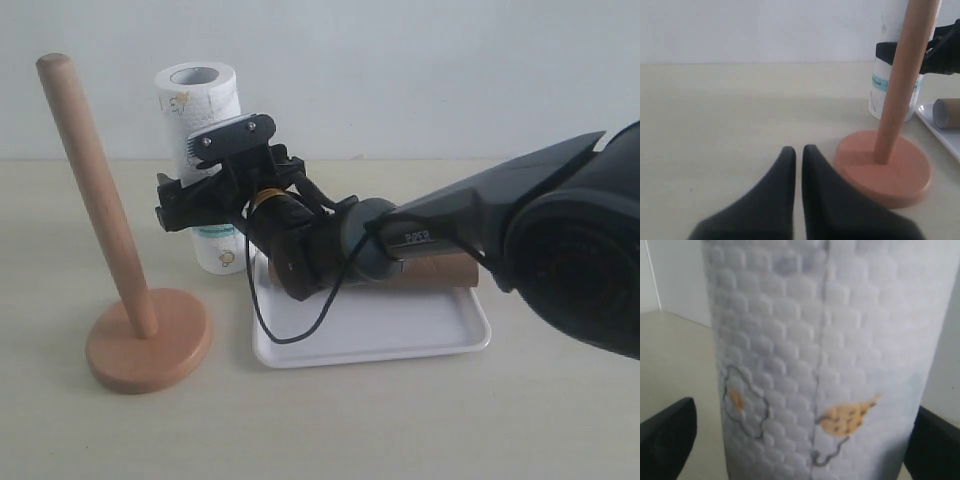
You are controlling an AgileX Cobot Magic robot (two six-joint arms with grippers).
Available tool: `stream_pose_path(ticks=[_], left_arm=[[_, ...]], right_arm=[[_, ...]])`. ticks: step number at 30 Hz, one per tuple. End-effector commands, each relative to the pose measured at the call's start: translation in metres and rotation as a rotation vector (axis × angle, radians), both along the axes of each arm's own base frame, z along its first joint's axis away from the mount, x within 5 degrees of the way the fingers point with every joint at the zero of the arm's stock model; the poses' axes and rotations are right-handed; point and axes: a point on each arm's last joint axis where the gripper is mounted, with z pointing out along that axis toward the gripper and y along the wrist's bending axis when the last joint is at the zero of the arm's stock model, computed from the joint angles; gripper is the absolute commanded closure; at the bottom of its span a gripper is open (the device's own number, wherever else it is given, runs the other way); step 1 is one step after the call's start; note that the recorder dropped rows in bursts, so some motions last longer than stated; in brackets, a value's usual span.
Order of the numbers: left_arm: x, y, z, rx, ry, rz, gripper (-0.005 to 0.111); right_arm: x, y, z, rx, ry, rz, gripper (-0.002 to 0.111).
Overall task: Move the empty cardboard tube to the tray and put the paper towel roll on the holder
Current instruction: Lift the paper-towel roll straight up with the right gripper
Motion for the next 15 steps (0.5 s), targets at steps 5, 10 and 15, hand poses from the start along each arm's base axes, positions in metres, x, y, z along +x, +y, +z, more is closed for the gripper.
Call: stream_pose_path(ticks=[5, 10, 15], left_arm=[[-0.0001, 0.0001, -0.0011, 0.006, -0.001, 0.001, 0.103], [-0.0001, 0.0001, -0.0011, 0.006, -0.001, 0.001, 0.103], [-0.0001, 0.0001, -0.0011, 0.006, -0.001, 0.001, 0.103]], right_arm=[[0.0091, 0.0, -0.0023, 0.01, -0.007, -0.019, 0.003], [0.0105, 0.0014, 0.0014, 0.016, -0.018, -0.018, 0.022], [0.0104, 0.0015, 0.0014, -0.01, -0.038, -0.015, 0.071]])
